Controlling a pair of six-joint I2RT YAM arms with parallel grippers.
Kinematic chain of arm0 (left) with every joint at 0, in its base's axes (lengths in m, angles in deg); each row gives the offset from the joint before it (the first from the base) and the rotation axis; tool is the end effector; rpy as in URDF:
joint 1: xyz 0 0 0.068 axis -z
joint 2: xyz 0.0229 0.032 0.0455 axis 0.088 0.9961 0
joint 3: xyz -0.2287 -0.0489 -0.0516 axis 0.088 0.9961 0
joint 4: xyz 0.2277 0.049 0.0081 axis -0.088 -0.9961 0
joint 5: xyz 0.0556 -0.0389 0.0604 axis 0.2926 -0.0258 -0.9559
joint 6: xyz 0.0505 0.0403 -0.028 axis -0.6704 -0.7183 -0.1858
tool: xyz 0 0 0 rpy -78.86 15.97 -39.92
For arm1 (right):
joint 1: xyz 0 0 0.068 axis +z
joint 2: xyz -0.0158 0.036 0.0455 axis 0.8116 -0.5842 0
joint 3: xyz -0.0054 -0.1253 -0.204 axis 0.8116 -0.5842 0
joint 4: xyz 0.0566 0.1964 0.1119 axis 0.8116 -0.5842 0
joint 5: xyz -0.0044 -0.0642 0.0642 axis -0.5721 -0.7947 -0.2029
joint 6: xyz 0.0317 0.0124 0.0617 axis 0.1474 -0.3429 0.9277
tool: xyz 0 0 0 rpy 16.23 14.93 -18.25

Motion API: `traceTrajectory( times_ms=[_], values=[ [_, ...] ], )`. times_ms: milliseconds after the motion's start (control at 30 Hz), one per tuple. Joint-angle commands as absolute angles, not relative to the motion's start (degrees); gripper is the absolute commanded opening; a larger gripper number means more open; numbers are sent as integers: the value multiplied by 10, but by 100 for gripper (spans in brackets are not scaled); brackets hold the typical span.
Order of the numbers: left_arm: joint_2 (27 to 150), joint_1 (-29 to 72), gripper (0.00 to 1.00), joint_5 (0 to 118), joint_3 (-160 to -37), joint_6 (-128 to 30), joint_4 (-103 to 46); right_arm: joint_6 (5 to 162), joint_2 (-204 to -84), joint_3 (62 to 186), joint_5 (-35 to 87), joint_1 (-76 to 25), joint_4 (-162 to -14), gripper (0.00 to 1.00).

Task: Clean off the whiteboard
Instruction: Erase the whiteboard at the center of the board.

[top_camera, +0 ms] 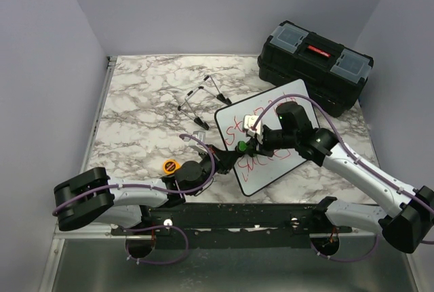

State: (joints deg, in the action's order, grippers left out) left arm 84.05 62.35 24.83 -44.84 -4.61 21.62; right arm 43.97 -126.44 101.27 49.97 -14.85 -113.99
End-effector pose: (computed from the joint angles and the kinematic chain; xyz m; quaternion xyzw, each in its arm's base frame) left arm 0.1189 -0.2200 0.1949 -0.0869 0.7046 -0.5274 0.4668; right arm 0.1648 0.1740 0.2635 -0.6042 0.6283 0.2668 0.4111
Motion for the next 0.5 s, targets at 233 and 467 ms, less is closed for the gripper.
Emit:
traceTrajectory(
  times_ms=[233,467],
  values=[
    [838,634,0,244,-478,-59,193,445,-1291,1052,498,-155,-1132,1],
    [846,634,0,243,-471,-62,212,448,-1283,1053,407,-155,-1121,1]
  ],
)
